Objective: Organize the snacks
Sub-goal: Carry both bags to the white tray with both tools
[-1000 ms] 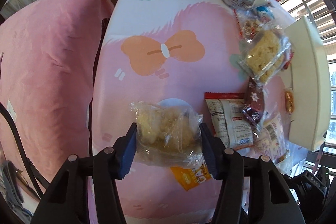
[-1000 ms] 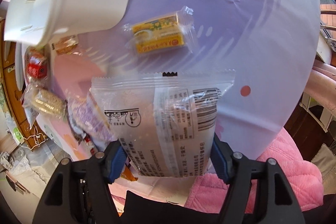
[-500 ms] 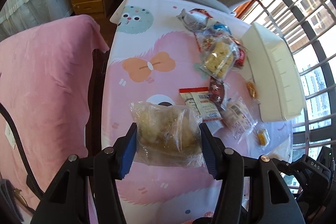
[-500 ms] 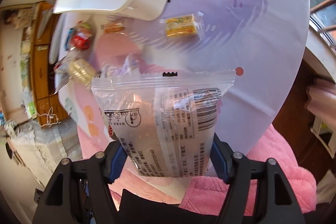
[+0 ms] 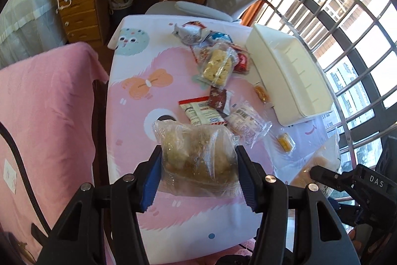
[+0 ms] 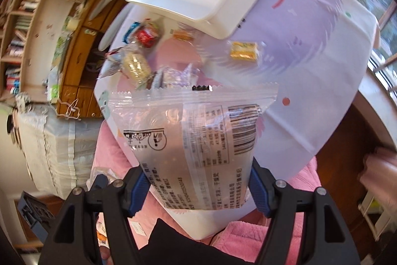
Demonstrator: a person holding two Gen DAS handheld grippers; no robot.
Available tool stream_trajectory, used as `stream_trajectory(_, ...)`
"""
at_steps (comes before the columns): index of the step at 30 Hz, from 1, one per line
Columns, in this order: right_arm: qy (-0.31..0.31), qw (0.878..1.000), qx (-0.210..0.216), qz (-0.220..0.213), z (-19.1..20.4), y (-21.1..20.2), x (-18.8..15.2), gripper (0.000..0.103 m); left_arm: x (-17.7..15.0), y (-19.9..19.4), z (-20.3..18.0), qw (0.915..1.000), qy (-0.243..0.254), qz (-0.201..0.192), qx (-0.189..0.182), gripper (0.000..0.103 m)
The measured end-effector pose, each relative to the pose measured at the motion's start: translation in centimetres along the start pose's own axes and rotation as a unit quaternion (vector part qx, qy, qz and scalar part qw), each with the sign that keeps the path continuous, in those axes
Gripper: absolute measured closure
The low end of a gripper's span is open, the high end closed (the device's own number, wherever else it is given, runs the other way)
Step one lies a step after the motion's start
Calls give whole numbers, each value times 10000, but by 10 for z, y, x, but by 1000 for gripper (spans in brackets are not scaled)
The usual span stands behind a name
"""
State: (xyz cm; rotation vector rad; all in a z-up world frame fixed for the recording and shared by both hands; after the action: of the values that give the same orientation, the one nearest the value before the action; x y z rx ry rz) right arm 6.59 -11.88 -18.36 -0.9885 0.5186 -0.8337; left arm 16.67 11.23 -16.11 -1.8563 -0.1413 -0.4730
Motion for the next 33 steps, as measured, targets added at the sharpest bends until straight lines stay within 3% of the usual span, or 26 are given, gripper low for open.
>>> stream_trajectory(10,-708,9974,89,-21,8,-19,39,33,22,-7,-59,9983,301,-503,47,48)
stream_trajectory(22,-1596,9869,34,216,1,-38,115,33,47,11,-150,9956,192,-889,204,48)
stream_trajectory(33,-2311,9728,-48,152,-19,-55,182,33,68,46,-214,9955,42,-906,285,48)
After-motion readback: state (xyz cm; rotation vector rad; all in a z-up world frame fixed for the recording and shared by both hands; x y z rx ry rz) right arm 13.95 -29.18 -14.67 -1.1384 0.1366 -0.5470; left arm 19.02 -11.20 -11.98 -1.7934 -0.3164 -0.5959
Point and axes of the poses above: each gripper's, at about its wrist camera, not at the fingertips, and y roughly the way its jaws point, z to its left, x to its top, the point moved 4 cm from there along y, roughly the way its jaws point, and after that the axes turned 2 degrees about z, right-handed, at the moved point
